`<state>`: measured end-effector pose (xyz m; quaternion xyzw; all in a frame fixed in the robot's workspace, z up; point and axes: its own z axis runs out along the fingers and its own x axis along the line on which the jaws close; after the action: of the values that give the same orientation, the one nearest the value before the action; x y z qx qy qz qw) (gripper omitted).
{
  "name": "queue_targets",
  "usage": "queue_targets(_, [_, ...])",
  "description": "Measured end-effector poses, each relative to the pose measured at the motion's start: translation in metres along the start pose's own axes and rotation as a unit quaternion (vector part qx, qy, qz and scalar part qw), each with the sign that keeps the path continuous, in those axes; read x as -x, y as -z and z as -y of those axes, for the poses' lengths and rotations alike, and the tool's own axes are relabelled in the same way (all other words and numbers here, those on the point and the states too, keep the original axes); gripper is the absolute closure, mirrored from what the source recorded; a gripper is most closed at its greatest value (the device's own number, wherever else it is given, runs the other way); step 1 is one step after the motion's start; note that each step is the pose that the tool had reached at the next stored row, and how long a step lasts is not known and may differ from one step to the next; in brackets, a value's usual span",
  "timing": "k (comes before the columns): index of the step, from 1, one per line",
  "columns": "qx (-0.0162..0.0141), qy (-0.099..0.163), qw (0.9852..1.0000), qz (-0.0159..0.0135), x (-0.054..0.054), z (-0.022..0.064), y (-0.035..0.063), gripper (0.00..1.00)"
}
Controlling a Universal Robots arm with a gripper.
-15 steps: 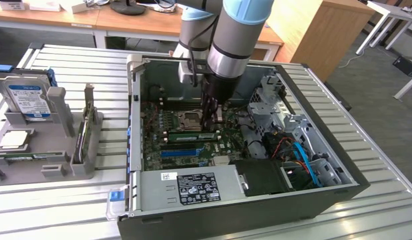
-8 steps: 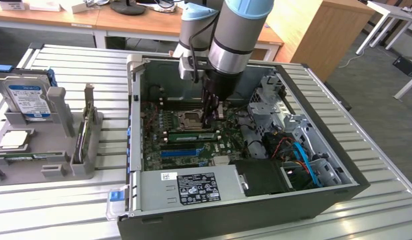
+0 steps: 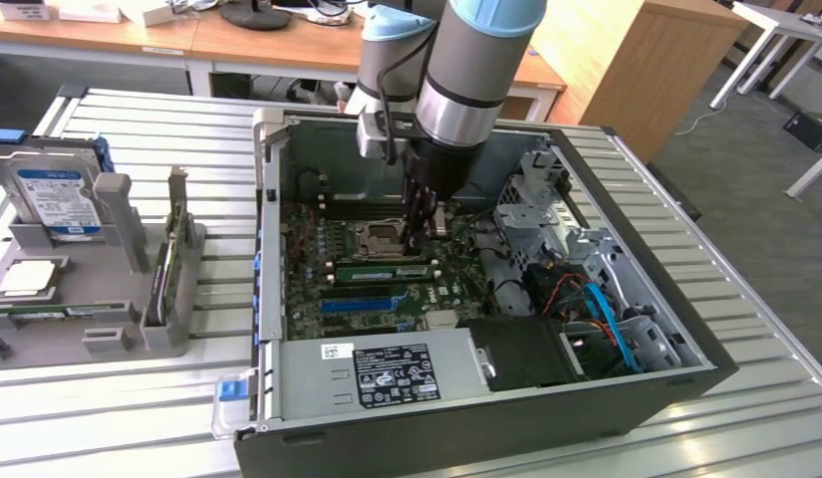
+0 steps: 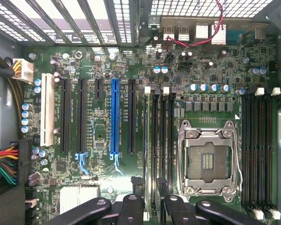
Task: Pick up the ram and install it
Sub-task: 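Press down the ram until it locks into place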
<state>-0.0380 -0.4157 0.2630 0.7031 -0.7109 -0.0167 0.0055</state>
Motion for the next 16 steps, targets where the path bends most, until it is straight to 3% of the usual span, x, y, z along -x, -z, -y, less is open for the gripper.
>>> queue_targets(7, [0.0000,0.000,1.0000,0.0000,0.0000,0.0000,0.0000,0.76])
queue_targets(9, [0.0000,0.000,1.0000,0.0000,0.0000,0.0000,0.0000,0.89])
queue_targets(16, [0.0000,0.000,1.0000,0.0000,0.0000,0.0000,0.0000,0.89])
